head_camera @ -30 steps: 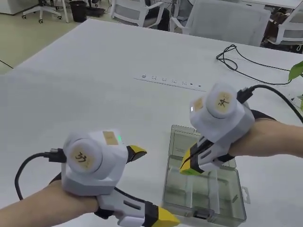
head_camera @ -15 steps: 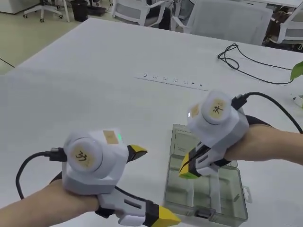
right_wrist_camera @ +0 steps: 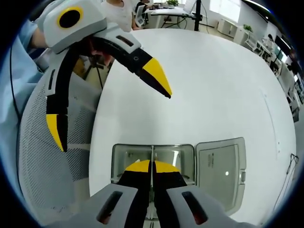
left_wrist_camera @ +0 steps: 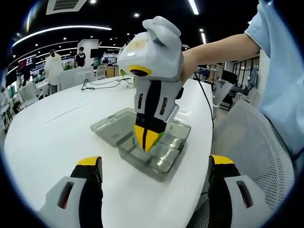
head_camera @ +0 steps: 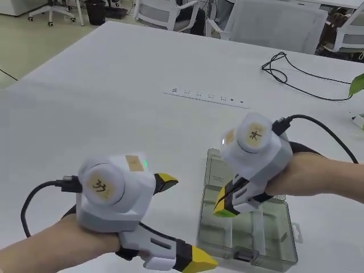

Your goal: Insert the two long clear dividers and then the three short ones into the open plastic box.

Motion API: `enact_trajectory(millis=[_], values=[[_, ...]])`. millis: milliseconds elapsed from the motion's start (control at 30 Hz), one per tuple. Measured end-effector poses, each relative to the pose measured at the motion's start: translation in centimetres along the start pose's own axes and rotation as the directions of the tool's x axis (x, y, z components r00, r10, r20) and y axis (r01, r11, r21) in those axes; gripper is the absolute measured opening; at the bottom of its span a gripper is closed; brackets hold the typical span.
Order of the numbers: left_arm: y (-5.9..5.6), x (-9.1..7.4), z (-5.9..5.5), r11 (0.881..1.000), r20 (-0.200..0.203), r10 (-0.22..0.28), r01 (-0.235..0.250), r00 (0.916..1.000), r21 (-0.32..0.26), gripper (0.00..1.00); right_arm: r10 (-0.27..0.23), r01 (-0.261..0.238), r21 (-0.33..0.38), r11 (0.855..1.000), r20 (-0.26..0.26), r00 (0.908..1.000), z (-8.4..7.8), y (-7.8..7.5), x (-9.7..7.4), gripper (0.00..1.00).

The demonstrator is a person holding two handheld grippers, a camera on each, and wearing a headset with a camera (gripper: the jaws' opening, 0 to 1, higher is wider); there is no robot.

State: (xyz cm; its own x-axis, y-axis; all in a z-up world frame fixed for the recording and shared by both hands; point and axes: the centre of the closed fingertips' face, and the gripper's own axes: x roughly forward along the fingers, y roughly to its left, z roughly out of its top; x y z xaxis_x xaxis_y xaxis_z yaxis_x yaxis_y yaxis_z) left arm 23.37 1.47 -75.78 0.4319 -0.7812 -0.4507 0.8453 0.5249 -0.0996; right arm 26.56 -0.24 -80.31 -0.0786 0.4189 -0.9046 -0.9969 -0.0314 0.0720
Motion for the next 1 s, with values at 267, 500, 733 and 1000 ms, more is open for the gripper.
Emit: enact_trajectory(millis=[267, 500, 733, 1000], values=[[0.0, 0.0, 0.2, 1.0, 0.004, 0.001, -0.001, 1.0, 0.003, 0.94, 0.004, -0.004, -0.002, 1.0, -0.001, 1.0, 0.0, 0.1, 0.0, 0.02], [0.0, 0.1, 0.2, 1.0, 0.002, -0.001, 0.001, 1.0, 0.003, 0.94, 0.004, -0.004, -0.02, 1.0, -0.002, 1.0, 0.0, 0.1, 0.1, 0.03], [0.0, 0.2, 0.2, 1.0, -0.002, -0.006, 0.007, 1.0, 0.005, 0.94, -0.022, 0.026, -0.066, 0.998, 0.05, 0.9985, 0.4, -0.1, -0.5, 0.28], [-0.2, 0.5, 0.6, 1.0, -0.003, -0.016, 0.016, 0.9999, 0.012, 0.94, -0.047, 0.056, -0.071, 0.996, 0.117, 0.992, 0.6, -0.1, -1.6, 0.54]])
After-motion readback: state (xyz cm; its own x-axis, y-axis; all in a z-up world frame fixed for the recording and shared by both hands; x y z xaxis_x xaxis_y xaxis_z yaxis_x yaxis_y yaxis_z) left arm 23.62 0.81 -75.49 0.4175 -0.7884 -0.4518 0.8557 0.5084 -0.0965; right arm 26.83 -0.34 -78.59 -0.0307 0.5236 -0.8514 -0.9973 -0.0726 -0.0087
